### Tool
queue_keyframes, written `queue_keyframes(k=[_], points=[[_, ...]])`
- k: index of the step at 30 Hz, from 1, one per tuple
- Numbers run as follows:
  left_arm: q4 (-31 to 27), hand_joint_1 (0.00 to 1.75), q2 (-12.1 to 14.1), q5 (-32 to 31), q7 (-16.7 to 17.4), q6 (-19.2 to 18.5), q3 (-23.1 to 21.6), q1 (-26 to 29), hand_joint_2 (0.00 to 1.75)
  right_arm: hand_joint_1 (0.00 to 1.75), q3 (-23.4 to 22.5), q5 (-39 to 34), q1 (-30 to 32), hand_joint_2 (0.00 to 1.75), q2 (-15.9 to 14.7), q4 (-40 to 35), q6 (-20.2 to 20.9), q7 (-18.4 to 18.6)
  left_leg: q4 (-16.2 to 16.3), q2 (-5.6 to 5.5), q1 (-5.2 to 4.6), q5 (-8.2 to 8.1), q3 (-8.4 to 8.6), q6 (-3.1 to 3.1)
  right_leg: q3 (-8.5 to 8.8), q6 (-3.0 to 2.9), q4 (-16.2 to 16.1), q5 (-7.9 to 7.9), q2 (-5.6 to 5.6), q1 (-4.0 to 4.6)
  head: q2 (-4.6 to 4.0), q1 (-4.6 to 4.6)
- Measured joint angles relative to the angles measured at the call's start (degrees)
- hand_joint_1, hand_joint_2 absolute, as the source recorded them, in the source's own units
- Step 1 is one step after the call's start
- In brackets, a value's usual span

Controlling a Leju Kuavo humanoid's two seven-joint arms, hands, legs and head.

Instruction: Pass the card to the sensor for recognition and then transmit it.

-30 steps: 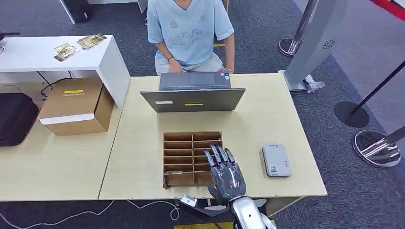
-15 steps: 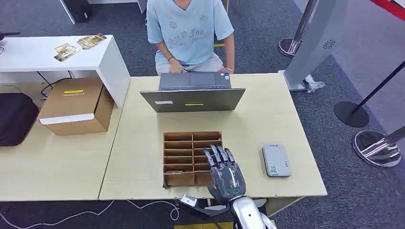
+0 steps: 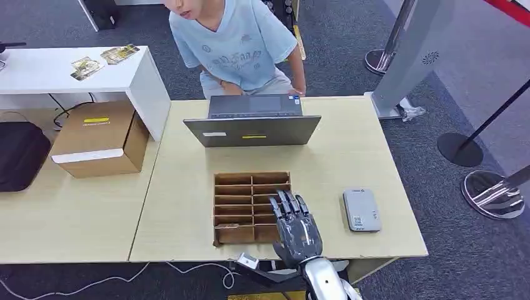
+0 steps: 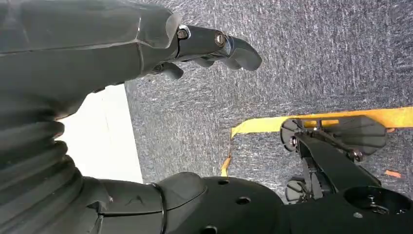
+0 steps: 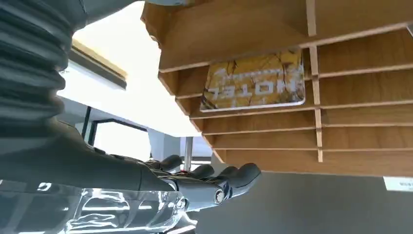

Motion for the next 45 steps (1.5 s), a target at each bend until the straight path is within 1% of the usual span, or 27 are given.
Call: queue_keyframes(k=[1,5,7,9,12,13,14,15,16,17,20,21,22,23,24,25,28,29,30,32,33,34,36,38,39,41,45], points=[[0.0,0.0,0.0,-0.02,0.0,0.0,-0.04,0.0,1.75,0.05,0.0,0.0,0.0,1.75,0.0,0.07,0.13,0.0,0.0,0.0,0.0,0.0,0.0,0.0,0.0,0.0,0.0,0.0,0.0,0.0,0.0,0.0],[0.0,0.0,0.0,-0.07,0.0,0.0,-0.28,0.0,1.75,0.07,-0.04,0.02,0.0,1.75,0.0,0.26,0.57,0.0,0.0,0.0,0.0,0.0,0.0,0.0,0.0,0.0,0.0,0.0,0.0,0.0,0.0,0.0],[0.0,0.0,0.0,-0.07,0.0,0.0,-0.31,0.0,1.75,0.1,-0.04,0.02,0.0,1.75,0.0,0.33,0.76,0.0,0.0,0.0,0.0,0.0,0.0,0.0,0.0,0.0,0.0,0.0,0.0,0.0,0.0,0.0],[0.0,0.0,0.0,-0.07,0.0,0.0,-0.33,0.0,1.75,0.09,-0.07,0.02,-0.01,1.75,0.0,0.37,0.89,0.0,0.0,0.0,0.0,0.0,0.0,0.0,0.0,0.0,0.0,0.0,0.0,0.0,0.0,0.0],[0.0,0.0,0.0,-0.07,0.0,0.0,-0.35,0.0,1.75,0.14,-0.07,0.02,-0.01,1.75,0.02,0.52,0.89,0.0,0.0,0.0,0.0,0.0,0.0,0.0,0.0,0.0,0.0,0.0,0.0,0.0,0.0,0.0],[0.0,0.0,0.0,-0.09,0.0,0.0,-0.37,0.01,1.75,0.24,-0.07,0.02,-0.01,1.75,0.02,0.52,0.89,0.0,0.0,0.0,0.0,0.0,0.0,0.0,0.0,0.0,0.0,0.0,0.0,0.0,0.0,0.0],[0.0,0.0,0.0,-0.11,0.0,0.0,-0.39,0.01,1.75,0.28,-0.07,0.02,-0.02,1.75,0.02,0.55,0.9,0.0,0.0,0.0,0.0,0.0,0.0,0.0,0.0,0.0,0.0,0.0,0.0,0.0,0.0,0.0],[0.0,0.0,0.0,-0.2,0.0,0.0,-0.42,0.01,1.75,0.38,-0.11,0.02,-0.02,1.75,0.02,0.55,0.89,0.0,0.0,0.0,0.0,0.0,0.0,0.0,0.0,0.0,0.0,0.0,0.0,0.0,0.0,0.0],[0.0,0.0,0.0,-0.26,0.0,0.0,-0.44,0.01,1.75,0.65,-0.13,0.02,-0.02,1.75,0.02,0.55,0.89,0.0,0.0,0.0,0.0,0.0,0.0,0.0,0.0,0.0,0.0,0.0,0.0,0.0,0.0,0.0],[0.0,0.0,0.0,-0.33,0.0,0.0,-0.48,0.01,1.75,0.7,-0.17,0.02,-0.02,1.75,0.02,0.55,0.89,0.0,0.0,0.0,0.0,0.0,0.0,0.0,0.0,0.0,0.0,0.0,0.0,0.0,0.0,0.0],[0.0,0.0,0.0,-0.35,0.0,0.0,-0.7,0.02,1.75,0.75,-0.28,0.02,-0.02,1.75,0.02,0.57,0.92,0.0,0.0,0.0,0.0,0.0,0.0,0.0,0.0,0.0,0.0,0.0,0.0,0.0,0.0,0.0],[0.0,0.0,0.0,-0.35,0.0,0.0,-0.79,0.02,1.75,0.82,-0.31,0.0,-0.02,1.75,0.02,0.57,0.92,0.0,0.0,0.0,0.0,0.0,0.0,0.0,0.0,0.0,0.0,0.0,0.0,0.0,0.0,0.0],[0.0,0.0,0.0,-0.35,0.0,0.0,-0.83,0.02,1.75,0.93,-0.31,0.0,-0.02,1.75,0.02,0.57,0.92,0.0,0.0,0.0,0.0,0.0,0.0,0.0,0.0,0.0,0.0,0.0,0.0,0.0,0.0,0.0],[0.0,0.0,0.0,-0.42,0.0,0.0,-0.85,0.02,1.75,1.26,-0.33,0.0,-0.01,1.75,0.02,0.57,0.92,0.0,0.0,0.0,0.0,0.0,0.0,0.0,0.0,0.0,0.0,0.0,0.0,0.0,0.0,0.0],[0.0,0.0,0.0,-0.42,0.0,0.0,-0.87,0.03,1.75,1.34,-0.35,0.0,-0.04,1.75,0.02,0.57,0.89,0.0,0.0,0.0,0.0,0.0,0.0,0.0,0.0,0.0,0.0,0.0,0.0,0.0,0.0,0.0],[0.0,0.0,0.0,-0.44,0.0,0.02,-0.9,0.03,1.75,1.36,-0.39,0.0,-0.19,1.75,0.02,0.57,0.87,0.0,0.0,0.0,0.0,0.0,0.01,0.0,0.01,0.0,0.0,0.0,0.0,0.0,0.0,0.0],[0.0,0.0,0.0,-0.55,0.0,0.0,-0.98,0.04,1.75,1.33,-0.46,0.0,-0.56,1.75,0.07,0.57,0.91,0.0,0.0,0.0,0.0,0.0,0.03,0.0,0.02,0.0,0.0,0.0,0.0,0.0,0.0,0.0],[0.0,0.0,0.0,-0.59,0.0,0.0,-1.01,0.03,1.75,1.27,-0.44,-0.04,-0.39,1.75,0.07,0.63,0.96,0.0,0.0,-0.01,0.0,0.0,0.01,0.0,0.02,0.0,0.0,0.0,-0.02,0.0,0.0,0.0],[0.0,0.0,0.0,-0.63,0.0,0.02,-1.03,0.08,1.75,1.27,-0.46,-0.02,-0.33,1.75,0.07,0.63,0.94,0.0,0.0,-0.01,0.0,0.0,0.01,0.0,0.02,0.0,0.0,0.0,-0.01,0.0,0.0,0.02],[0.0,0.0,0.0,-0.81,0.0,0.0,-1.11,0.09,1.75,1.01,-0.46,-0.02,-0.43,1.75,0.09,0.63,0.94,0.0,0.0,0.0,0.0,0.0,0.02,0.0,0.02,0.0,0.0,0.0,0.01,0.0,0.0,0.0],[0.0,0.0,0.0,-0.9,0.0,0.0,-1.2,0.09,1.75,0.96,-0.48,-0.02,-0.43,1.75,0.09,0.63,0.94,0.0,0.0,0.0,0.0,0.0,0.02,0.0,0.02,0.0,0.0,0.0,0.0,0.0,0.0,0.02],[0.0,0.0,0.0,-0.92,0.0,0.0,-1.25,0.11,1.75,0.77,-0.46,-0.02,-0.43,1.75,0.09,0.63,0.94,0.0,0.0,-0.01,0.0,0.0,0.02,0.0,0.02,0.0,0.0,0.0,0.0,0.0,0.0,0.02],[0.0,0.0,0.0,-0.94,0.0,0.0,-1.25,0.11,1.75,0.63,-0.48,-0.02,-0.4,1.75,0.09,0.63,0.94,0.0,0.0,0.0,0.0,0.0,0.02,0.0,0.02,0.0,0.0,0.0,0.0,0.0,0.0,0.02],[0.0,0.0,0.0,-0.96,0.0,0.0,-1.27,0.12,1.75,0.45,-0.48,-0.02,-0.4,1.75,0.09,0.59,0.76,-0.02,0.0,0.0,0.0,0.0,0.03,0.0,0.02,0.0,0.0,0.0,0.01,0.0,0.0,0.0],[0.0,0.0,0.0,-1.03,0.0,0.0,-1.27,0.12,1.75,0.45,-0.48,-0.02,-0.4,1.75,0.09,0.52,0.7,-0.02,0.0,0.01,0.0,0.0,0.03,0.0,0.02,0.0,0.0,0.0,0.01,0.0,0.0,0.0],[0.0,0.0,0.0,-1.09,0.0,-0.02,-1.29,0.11,1.75,0.28,-0.48,-0.02,-0.41,1.75,0.09,0.48,0.55,-0.04,0.0,0.01,0.0,0.0,0.05,0.0,0.03,0.0,0.0,0.0,0.01,0.0,0.0,0.0],[0.0,0.0,0.0,-1.09,0.0,-0.15,-1.29,0.12,1.75,0.24,-0.48,-0.02,-0.65,1.75,0.09,0.48,0.19,-0.09,0.0,0.01,0.0,0.01,0.1,-0.01,0.07,-0.01,0.0,0.01,0.01,0.0,0.0,0.0]])
